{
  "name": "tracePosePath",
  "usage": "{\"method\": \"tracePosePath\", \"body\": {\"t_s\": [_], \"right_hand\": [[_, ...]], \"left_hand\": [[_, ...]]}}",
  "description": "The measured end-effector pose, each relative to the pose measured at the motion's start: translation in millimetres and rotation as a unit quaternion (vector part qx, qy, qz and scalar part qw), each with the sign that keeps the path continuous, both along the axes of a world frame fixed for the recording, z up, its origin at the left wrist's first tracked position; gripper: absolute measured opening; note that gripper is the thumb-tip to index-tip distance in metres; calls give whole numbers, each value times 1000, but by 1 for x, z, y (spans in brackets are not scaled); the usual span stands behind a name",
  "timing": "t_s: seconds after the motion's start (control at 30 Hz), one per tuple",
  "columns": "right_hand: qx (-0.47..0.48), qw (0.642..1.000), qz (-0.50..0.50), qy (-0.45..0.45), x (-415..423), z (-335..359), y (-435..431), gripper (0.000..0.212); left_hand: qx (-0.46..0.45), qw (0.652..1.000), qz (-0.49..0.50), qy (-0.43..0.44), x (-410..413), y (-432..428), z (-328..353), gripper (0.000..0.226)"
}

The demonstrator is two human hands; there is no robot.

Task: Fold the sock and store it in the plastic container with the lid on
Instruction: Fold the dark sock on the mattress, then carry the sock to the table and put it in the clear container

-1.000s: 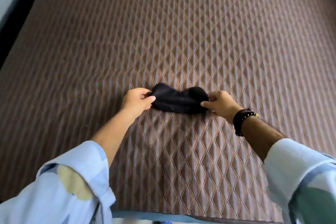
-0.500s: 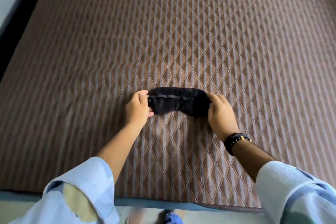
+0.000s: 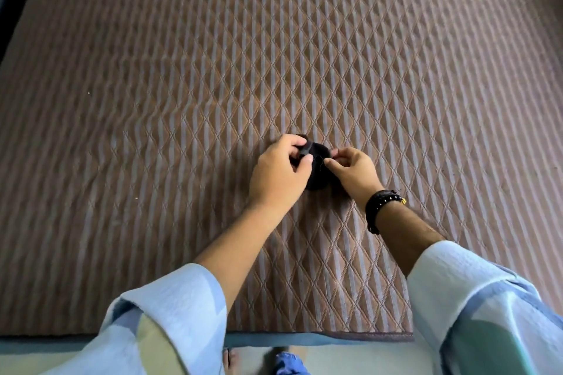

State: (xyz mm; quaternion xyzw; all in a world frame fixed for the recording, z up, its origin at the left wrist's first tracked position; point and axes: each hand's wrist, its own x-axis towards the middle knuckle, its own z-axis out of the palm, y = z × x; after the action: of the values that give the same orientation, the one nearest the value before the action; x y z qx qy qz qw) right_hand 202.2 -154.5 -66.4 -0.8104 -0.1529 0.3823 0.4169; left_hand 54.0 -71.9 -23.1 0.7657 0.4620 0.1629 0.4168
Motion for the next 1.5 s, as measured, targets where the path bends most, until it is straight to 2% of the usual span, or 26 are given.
{"method": "tracePosePath", "body": {"t_s": [0.13, 0.2, 0.27, 0.33, 0.4, 0.47, 0.5, 0.57, 0.63, 0.67, 0.73, 0.8, 0.9, 1.0, 1.07, 1.17, 1.3, 1.5], "right_hand": [[-14, 1000, 6, -20, -1, -2, 2, 4], [-6, 1000, -21, -1, 0, -1, 2, 19], [19, 997, -49, 62, 2, 3, 3, 36], [3, 998, 5, 64, 2, 6, 5, 45], [-47, 996, 78, -1, 1, 5, 8, 40], [-59, 994, 84, -42, -3, 4, 11, 25], [-49, 996, 65, -29, -6, 6, 10, 19], [3, 997, 10, 74, -13, 14, 1, 12], [60, 981, -23, 182, -21, 23, -13, 15], [79, 975, -31, 205, -25, 29, -22, 14], [109, 969, -48, 216, -33, 46, -44, 14], [114, 970, -66, 206, -37, 66, -65, 13], [102, 974, -85, 185, -40, 111, -110, 12], [111, 973, -113, 165, -41, 168, -165, 18], [132, 971, -145, 136, -44, 214, -208, 25], [129, 973, -174, 78, -52, 284, -277, 21], [120, 967, -224, 17, -69, 373, -389, 5], [147, 911, -381, -50, -128, 481, -581, 4]], "left_hand": [[-35, 990, -114, 79, 11, -5, -3, 44], [-14, 983, -141, 113, 9, -4, -8, 44], [-12, 975, -177, 133, 5, -2, -15, 47], [-40, 970, -205, 125, 0, 1, -19, 51], [-56, 982, -163, 79, -4, 3, -22, 50], [-37, 998, -42, 39, -9, 4, -24, 44], [-39, 998, 26, 33, -12, 5, -25, 42], [-126, 985, 114, 16, -15, 6, -22, 49], [-272, 954, 124, -23, -17, 2, -20, 61], [-338, 933, 115, -45, -17, -3, -16, 62], [-433, 893, 90, -82, -16, -18, -4, 55], [-456, 880, 71, -112, -12, -34, 8, 43], [-421, 899, 1, -119, -1, -63, 44, 42], [-366, 918, -119, -92, 8, -97, 96, 43], [-323, 916, -225, -78, 14, -125, 140, 38], [-260, 896, -355, -58, 24, -175, 212, 29], [-318, 852, -409, -76, 37, -266, 301, 20], [-328, 804, -491, -68, 49, -451, 409, 9]]}}
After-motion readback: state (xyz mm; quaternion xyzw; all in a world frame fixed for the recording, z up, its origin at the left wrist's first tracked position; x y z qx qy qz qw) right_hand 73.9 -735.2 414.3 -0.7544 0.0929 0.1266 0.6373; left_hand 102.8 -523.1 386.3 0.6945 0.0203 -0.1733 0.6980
